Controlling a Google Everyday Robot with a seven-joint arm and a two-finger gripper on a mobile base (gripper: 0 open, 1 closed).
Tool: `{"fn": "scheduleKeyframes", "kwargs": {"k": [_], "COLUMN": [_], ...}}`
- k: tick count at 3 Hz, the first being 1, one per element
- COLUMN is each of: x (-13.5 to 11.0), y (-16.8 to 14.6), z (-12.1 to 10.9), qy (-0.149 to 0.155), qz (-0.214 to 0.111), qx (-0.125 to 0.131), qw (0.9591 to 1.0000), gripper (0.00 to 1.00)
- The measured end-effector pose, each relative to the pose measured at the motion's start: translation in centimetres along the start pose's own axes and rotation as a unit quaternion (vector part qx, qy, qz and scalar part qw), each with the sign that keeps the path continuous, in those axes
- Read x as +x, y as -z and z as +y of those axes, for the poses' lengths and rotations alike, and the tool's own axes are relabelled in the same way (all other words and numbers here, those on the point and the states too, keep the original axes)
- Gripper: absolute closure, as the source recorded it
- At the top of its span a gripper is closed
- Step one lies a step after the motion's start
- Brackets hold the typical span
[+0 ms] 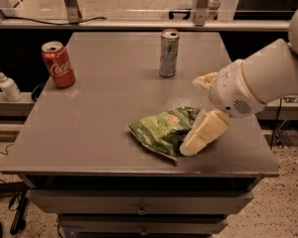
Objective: Move green jalapeno chip bag near redbull can
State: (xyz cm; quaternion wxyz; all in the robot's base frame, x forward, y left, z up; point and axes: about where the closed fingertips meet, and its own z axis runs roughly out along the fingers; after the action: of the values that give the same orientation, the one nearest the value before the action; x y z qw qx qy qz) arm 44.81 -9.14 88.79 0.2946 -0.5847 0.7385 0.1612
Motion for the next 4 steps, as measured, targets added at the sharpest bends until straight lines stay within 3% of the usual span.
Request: {"fn": "scheduleKeyframes", "kwargs": {"k": [1, 2, 4], "x": [0.8, 2.4, 3.0], "y": [-2.6, -4.2, -4.2], "z": [0.8, 0.4, -1.5], "qy": [0.0, 0.001, 0.019], "qz": [-0.006, -0.004, -0.001], "qx": [-0.009, -0.004, 0.018], "qw": [0.9999, 1.0, 0.9996], "gripper": [0.0, 0.17, 0.64]}}
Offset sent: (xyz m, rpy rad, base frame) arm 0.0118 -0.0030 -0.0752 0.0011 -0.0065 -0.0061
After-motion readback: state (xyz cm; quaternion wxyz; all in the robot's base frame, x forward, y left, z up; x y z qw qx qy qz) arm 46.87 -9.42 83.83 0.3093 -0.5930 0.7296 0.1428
